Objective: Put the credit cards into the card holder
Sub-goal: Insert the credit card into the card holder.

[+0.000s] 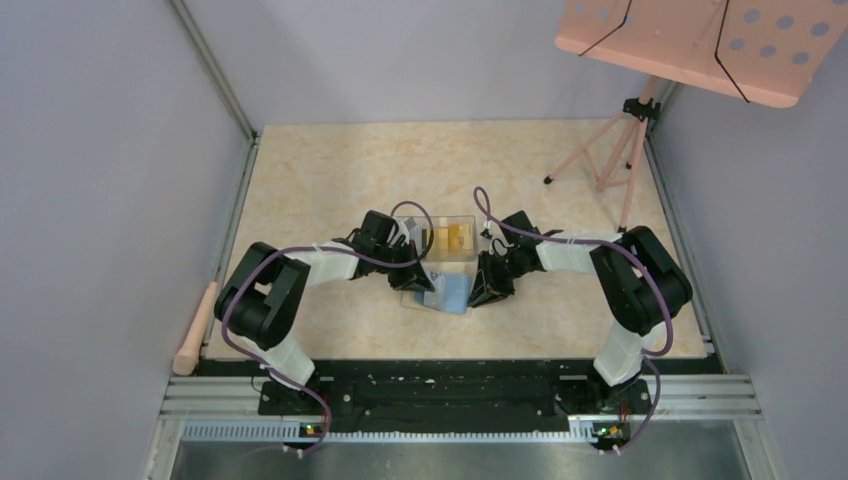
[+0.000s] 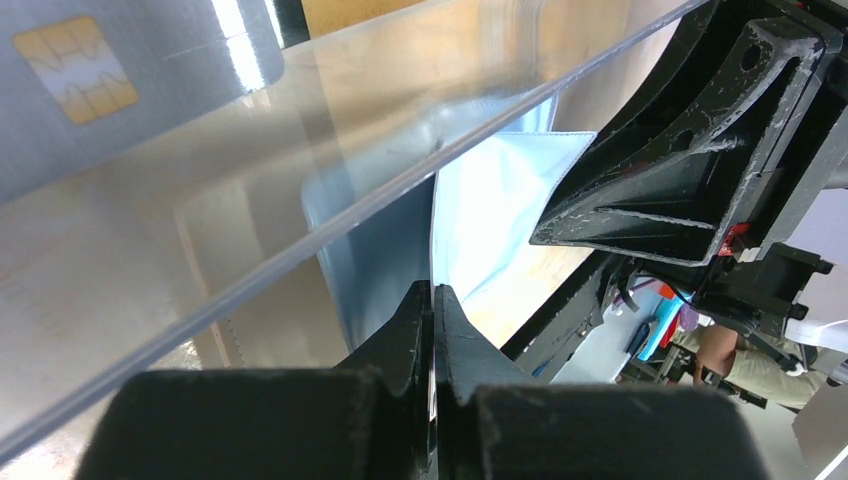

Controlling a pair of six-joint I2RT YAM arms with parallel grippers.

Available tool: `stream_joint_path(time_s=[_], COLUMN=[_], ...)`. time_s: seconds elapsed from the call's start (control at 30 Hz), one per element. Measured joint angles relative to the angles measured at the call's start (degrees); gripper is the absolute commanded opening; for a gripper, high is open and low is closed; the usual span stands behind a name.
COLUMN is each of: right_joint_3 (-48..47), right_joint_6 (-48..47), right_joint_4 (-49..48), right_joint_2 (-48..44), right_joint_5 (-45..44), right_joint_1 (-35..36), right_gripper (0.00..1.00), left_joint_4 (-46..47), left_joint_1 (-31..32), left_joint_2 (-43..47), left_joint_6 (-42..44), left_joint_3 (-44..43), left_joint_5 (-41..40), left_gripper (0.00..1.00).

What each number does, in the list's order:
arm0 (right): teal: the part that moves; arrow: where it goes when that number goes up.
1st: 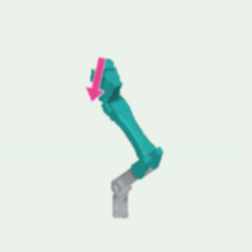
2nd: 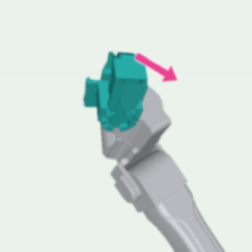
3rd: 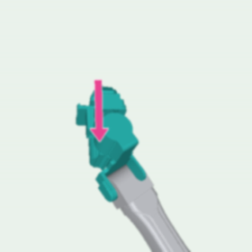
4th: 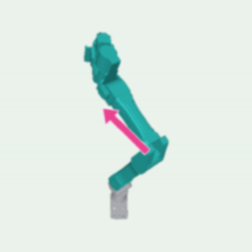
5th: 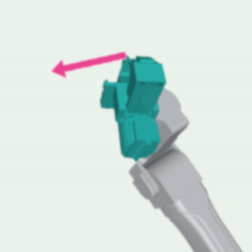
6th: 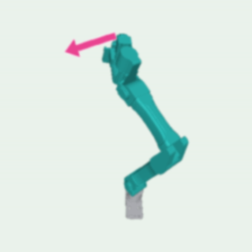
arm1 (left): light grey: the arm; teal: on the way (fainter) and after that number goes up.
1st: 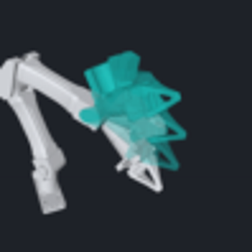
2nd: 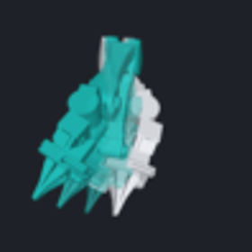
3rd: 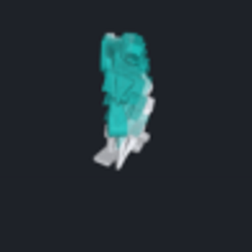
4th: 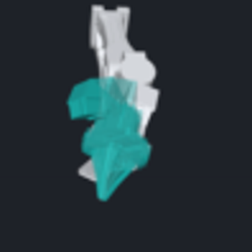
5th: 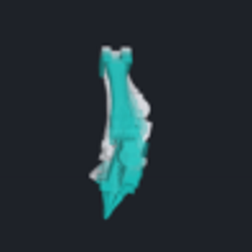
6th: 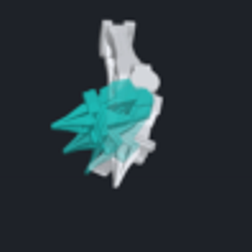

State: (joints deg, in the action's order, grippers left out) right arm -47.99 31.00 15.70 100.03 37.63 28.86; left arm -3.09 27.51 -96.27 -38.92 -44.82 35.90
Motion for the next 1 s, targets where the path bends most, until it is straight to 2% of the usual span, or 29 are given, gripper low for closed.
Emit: stream_joint_path(time_s=[0.23,0.5,0.53,0.67,0.73,0.87,1.0], right_joint_3=[0.0,0.0,0.0,0.0,0.0,0.0,0.0], right_joint_6=[0.0,0.0,0.0,0.0,0.0,0.0,0.0], right_joint_4=[0.1,0.4,0.4,0.5,0.5,0.5,0.4], right_joint_2=[0.0,0.0,0.0,0.0,0.0,0.0,0.0], right_joint_5=[0.0,0.1,0.1,0.1,0.1,0.0,0.0], right_joint_1=[0.0,0.0,0.0,0.0,0.0,0.0,0.0], right_gripper=[0.19,0.19,0.19,0.19,0.19,0.19,0.19], left_joint_4=[0.1,-0.4,-0.4,-1.5,-2.3,-5.4,-9.9], left_joint_1=[0.5,2.7,2.9,3.1,3.4,4.2,4.8], left_joint_2=[-0.3,-3.5,-3.7,-4.0,-4.0,-3.9,-3.2], left_joint_6=[0.1,1.6,1.6,3.0,4.0,6.3,8.0], left_joint_3=[-0.2,-4.1,-4.3,-5.2,-6.2,-8.6,-9.7], left_joint_5=[0.9,3.1,3.1,3.3,3.0,1.2,-2.4], left_gripper=[0.0,0.01,0.05,0.34,0.44,0.53,0.54])
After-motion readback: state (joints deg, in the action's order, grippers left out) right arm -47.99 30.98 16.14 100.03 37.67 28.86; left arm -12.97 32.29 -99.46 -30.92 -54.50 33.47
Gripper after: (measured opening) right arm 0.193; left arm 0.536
